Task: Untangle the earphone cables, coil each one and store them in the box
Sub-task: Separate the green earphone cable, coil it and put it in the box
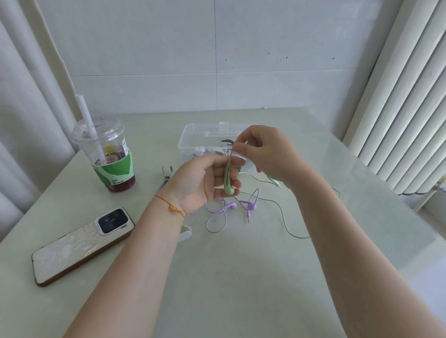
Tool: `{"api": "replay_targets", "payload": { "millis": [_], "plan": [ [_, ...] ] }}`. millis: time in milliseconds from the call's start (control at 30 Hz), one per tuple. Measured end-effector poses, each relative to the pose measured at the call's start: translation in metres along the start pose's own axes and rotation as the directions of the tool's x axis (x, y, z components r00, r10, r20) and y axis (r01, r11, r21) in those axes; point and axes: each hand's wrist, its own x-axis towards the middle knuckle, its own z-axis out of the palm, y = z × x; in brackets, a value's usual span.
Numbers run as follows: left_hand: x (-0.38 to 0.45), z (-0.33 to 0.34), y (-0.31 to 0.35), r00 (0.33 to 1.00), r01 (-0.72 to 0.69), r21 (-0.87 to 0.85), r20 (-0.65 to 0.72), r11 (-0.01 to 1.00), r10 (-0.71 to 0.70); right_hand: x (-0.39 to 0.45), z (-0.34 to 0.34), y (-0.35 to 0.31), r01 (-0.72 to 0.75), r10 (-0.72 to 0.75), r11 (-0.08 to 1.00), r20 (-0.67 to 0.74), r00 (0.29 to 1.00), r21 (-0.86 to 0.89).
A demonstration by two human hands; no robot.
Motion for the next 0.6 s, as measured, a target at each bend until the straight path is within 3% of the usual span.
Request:
{"api": "replay_targets", "payload": {
  "millis": [200, 333, 600],
  "plan": [
    [-0.003, 0.002, -0.002, 0.995, -0.060, -0.027, 0.074, 0.998, 0.062, -0.001, 0.002, 0.001, -0.033, 0.028, 0.994, 0.046, 0.999, 0.102],
    [-0.005, 0.002, 0.004, 0.993, -0.085, -0.110, 0.072, 0.990, 0.093, -0.003, 0.005, 0.005, -0.101, 0.065, 0.972, 0.168, 0.984, 0.211],
    [-0.005, 0.000, 0.008, 0.990, -0.138, -0.224, 0.001, 0.965, 0.142, -0.007, 0.009, 0.006, -0.139, 0.094, 0.984, 0.340, 0.936, 0.110]
  ]
}}
